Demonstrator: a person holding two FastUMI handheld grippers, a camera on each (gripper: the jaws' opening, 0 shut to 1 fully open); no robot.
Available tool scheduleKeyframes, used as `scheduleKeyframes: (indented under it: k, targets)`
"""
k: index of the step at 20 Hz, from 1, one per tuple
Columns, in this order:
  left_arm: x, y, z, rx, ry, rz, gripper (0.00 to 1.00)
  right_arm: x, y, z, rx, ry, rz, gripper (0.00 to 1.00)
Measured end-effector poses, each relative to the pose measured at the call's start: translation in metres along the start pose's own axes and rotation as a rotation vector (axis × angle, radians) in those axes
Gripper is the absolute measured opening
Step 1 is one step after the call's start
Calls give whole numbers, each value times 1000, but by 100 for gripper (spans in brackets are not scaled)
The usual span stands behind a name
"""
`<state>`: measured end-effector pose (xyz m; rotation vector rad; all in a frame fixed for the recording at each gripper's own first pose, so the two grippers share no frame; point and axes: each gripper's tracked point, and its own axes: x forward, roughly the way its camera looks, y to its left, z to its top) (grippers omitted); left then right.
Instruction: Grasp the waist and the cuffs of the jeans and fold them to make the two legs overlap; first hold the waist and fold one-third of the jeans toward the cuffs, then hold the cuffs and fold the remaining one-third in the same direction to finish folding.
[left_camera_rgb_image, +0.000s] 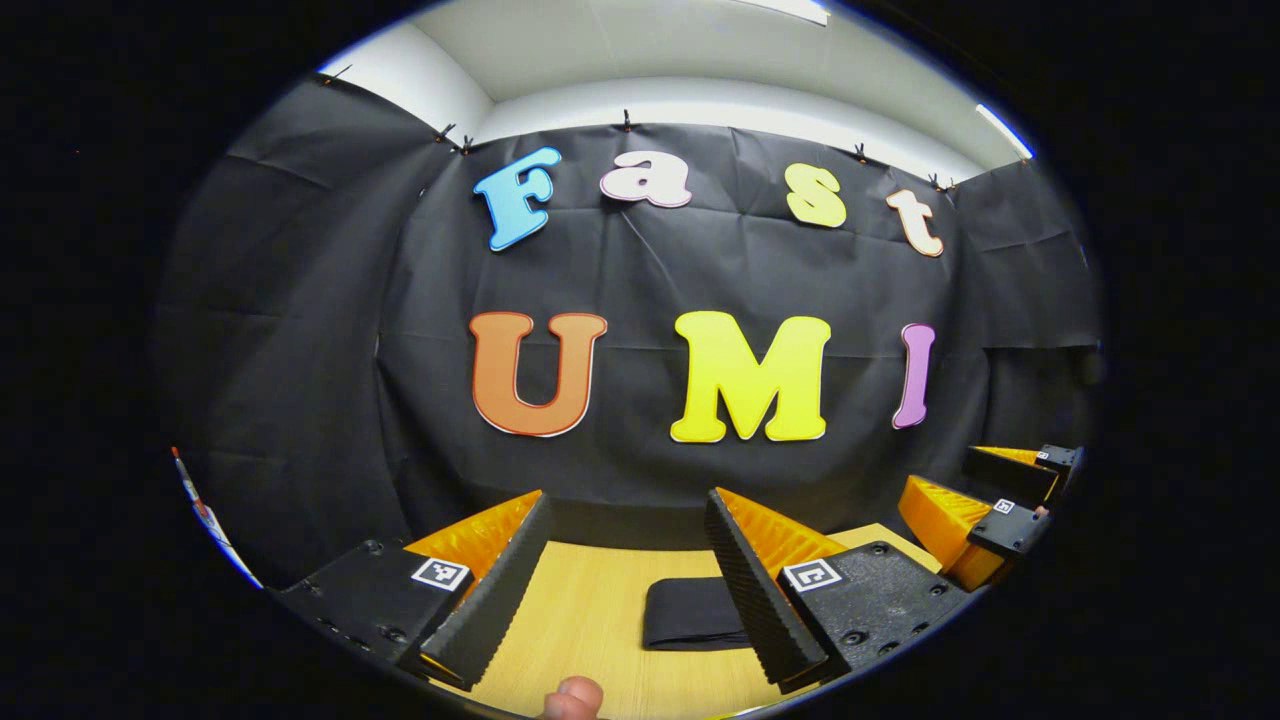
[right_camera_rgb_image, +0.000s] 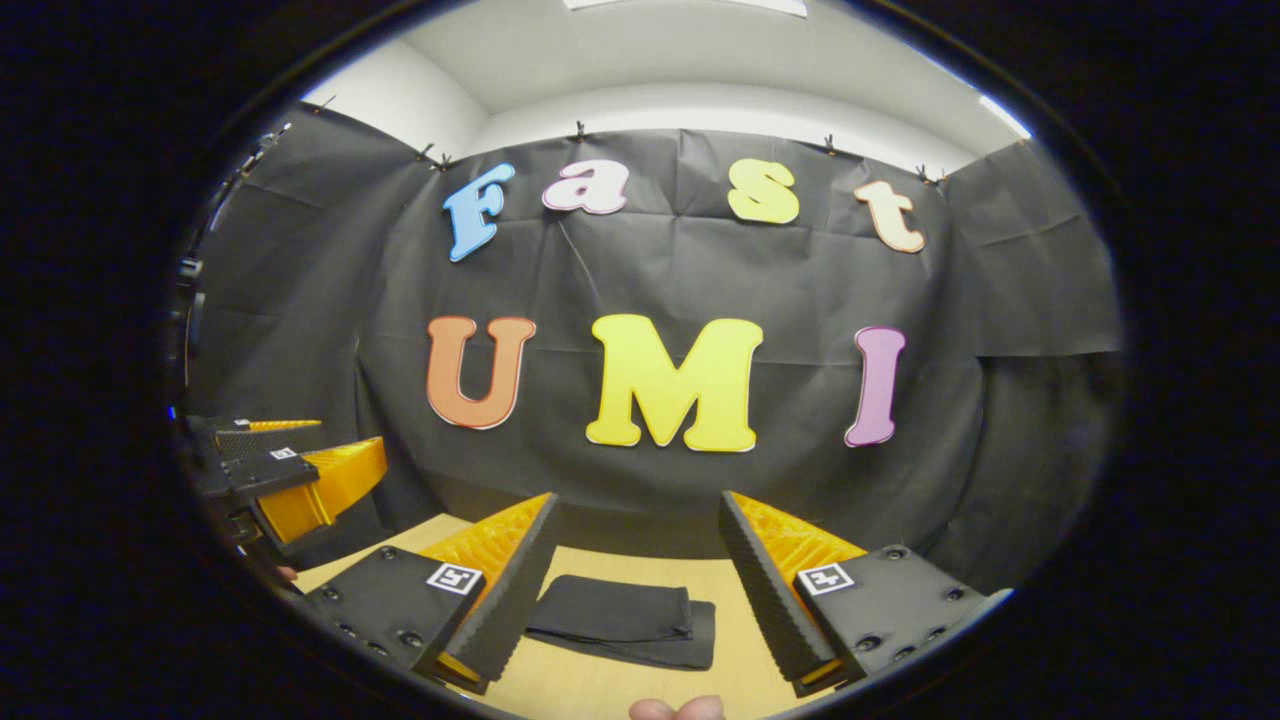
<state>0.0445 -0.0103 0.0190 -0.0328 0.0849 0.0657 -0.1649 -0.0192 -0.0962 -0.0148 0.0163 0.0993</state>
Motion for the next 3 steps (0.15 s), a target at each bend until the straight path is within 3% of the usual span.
scheduleKeyframes:
  k: [3]
  targets:
    - [-9,0,-4,5,-4,-6,98,-5,8,3,9,-21,-24,99]
